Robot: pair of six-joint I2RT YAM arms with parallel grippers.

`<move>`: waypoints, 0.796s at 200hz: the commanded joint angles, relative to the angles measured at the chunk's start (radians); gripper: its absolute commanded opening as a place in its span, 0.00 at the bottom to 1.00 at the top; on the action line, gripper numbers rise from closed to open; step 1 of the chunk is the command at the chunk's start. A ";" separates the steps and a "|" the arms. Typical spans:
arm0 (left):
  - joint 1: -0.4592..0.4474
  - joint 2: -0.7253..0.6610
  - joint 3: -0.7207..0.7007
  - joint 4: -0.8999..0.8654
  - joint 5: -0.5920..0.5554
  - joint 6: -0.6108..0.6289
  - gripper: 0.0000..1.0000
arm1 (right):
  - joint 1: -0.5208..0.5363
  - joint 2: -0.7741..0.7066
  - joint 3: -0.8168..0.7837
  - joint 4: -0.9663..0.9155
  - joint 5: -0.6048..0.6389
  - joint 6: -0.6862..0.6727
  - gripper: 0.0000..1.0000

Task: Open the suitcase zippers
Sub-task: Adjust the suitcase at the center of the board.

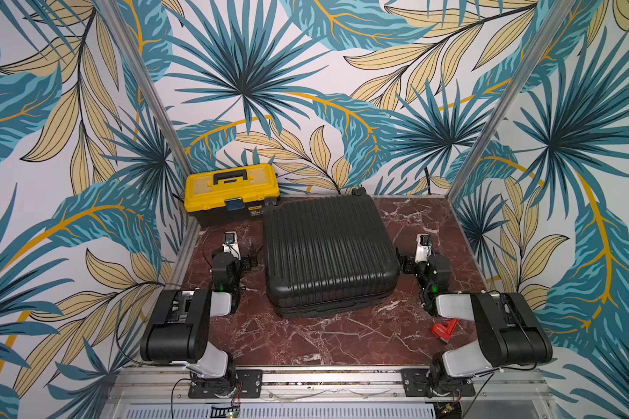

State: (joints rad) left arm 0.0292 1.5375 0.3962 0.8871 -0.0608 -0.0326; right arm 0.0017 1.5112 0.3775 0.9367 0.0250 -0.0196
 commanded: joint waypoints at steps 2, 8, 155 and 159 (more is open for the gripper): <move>-0.003 0.008 -0.010 0.023 -0.004 0.010 0.99 | -0.001 0.003 -0.002 -0.007 0.001 0.001 1.00; -0.002 0.007 -0.010 0.023 -0.004 0.010 0.99 | -0.002 0.003 -0.002 -0.007 0.001 0.001 1.00; -0.003 -0.002 -0.013 0.023 0.031 0.014 0.99 | -0.002 0.001 -0.002 -0.006 0.002 0.001 0.99; -0.003 -0.010 -0.014 0.023 0.036 0.018 0.99 | -0.002 0.001 -0.003 -0.005 0.003 0.001 0.99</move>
State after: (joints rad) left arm 0.0292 1.5375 0.3962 0.8871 -0.0586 -0.0322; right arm 0.0017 1.5112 0.3775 0.9367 0.0250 -0.0196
